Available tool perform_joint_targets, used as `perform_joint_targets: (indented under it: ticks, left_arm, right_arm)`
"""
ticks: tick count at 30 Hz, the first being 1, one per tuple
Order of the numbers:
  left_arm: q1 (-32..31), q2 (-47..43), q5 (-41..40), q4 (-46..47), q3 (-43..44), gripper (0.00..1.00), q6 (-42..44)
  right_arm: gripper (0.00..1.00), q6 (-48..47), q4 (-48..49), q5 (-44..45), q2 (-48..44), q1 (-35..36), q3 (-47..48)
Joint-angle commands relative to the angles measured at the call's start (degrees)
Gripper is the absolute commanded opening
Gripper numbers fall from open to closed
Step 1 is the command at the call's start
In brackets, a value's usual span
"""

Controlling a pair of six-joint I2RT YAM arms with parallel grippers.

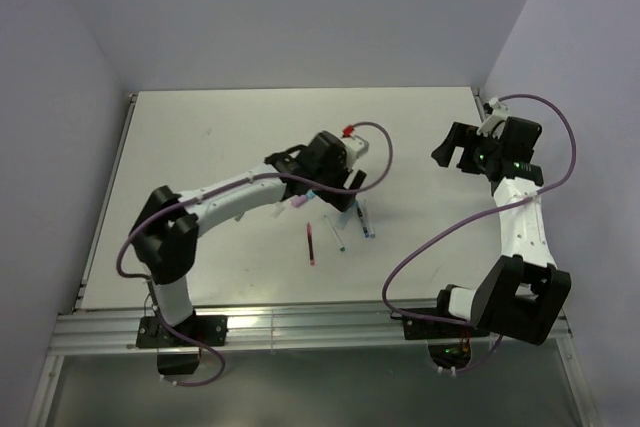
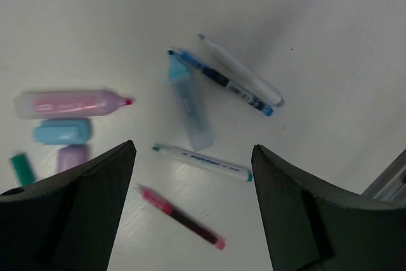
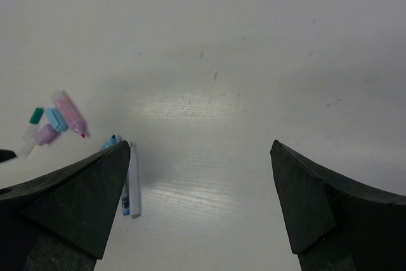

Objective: Insert the pens into the pen caps
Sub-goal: Pick up the pen from the center of the board.

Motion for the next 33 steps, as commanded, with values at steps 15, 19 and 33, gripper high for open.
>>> perform_joint_targets:
  ticks: [15,19,33]
  left_arm:
    - [-6.5,17.3,-9.1,-8.7,15.0,0.52,-8.3]
    - [-5.5,19.9,-8.8,-9.8,17.7,0.55,-8.4]
    - [-2.5,26.0,-7.9,-12.3,21.5,0.48,-9.1]
  right_arm:
    - [1.0,-1.9,0.0,-3.7,-0.6,-0.7,0.2]
    - [1.0,-2.1,0.0,-3.7,-0.8,-0.7,0.3]
    - [1.0,-2.9,0.0,-3.2,-1.5,-0.7,-0.1]
